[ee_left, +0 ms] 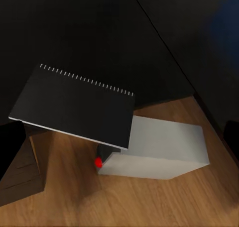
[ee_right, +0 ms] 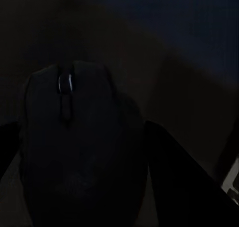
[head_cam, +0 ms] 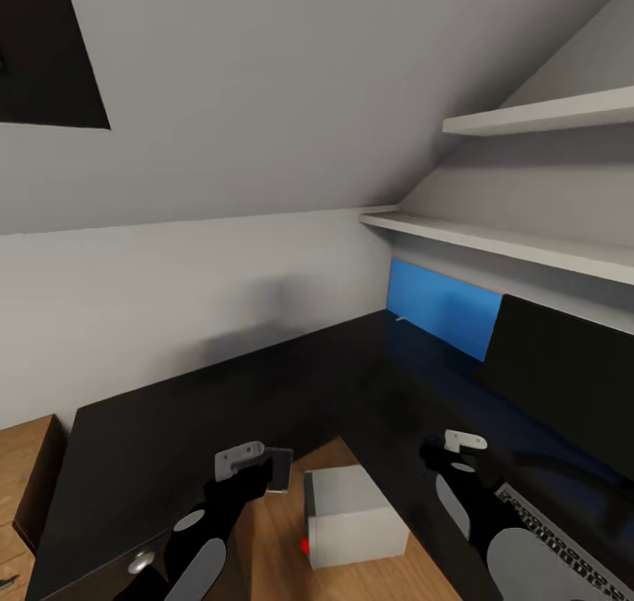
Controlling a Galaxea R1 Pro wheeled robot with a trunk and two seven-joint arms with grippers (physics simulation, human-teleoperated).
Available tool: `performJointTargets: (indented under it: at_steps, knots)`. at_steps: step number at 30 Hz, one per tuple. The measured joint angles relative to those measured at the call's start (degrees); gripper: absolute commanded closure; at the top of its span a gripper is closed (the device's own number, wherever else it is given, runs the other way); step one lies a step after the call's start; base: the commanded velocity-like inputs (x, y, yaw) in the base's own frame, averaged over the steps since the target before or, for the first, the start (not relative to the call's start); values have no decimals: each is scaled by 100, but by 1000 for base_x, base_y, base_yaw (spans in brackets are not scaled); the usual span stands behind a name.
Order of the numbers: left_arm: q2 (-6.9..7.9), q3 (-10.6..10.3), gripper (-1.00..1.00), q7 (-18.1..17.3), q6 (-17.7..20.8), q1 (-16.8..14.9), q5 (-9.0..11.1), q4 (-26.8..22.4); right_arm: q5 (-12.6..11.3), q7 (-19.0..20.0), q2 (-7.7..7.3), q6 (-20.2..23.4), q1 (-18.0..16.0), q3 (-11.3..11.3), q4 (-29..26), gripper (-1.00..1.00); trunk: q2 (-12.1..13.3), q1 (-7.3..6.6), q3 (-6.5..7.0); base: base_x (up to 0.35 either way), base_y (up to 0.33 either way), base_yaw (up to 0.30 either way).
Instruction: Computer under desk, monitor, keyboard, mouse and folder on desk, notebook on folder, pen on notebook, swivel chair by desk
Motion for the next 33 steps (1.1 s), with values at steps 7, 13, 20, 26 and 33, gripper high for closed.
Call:
performJointTargets:
  at_steps: [7, 13, 20, 26, 33]
  knots:
    - [0, -1, -100, 0, -6, 1, 0, -4, -13, -121, -91, -299, -344, -4, 709, 100, 0, 1, 0, 11, 0, 0]
    - [0, 0, -100, 0, -9, 2, 0, -8, -56, -605, -108, -260, -405, -4, 816, 100, 0, 1, 0, 0, 0, 0]
    - [0, 0, -100, 0, -9, 2, 0, -9, -79, -652, -89, -270, -410, 2, 801, 100, 0, 1, 0, 0, 0, 0]
    - [0, 0, -100, -2, -1, -1, 3, -64, -77, -593, -79, -307, -409, 28, 749, 100, 0, 1, 0, 0, 0, 0]
    - [-2, -1, -100, 0, 3, 1, 29, -243, -78, -575, -78, -307, -409, 35, 745, 100, -39, 22, -17, 0, 0, 0]
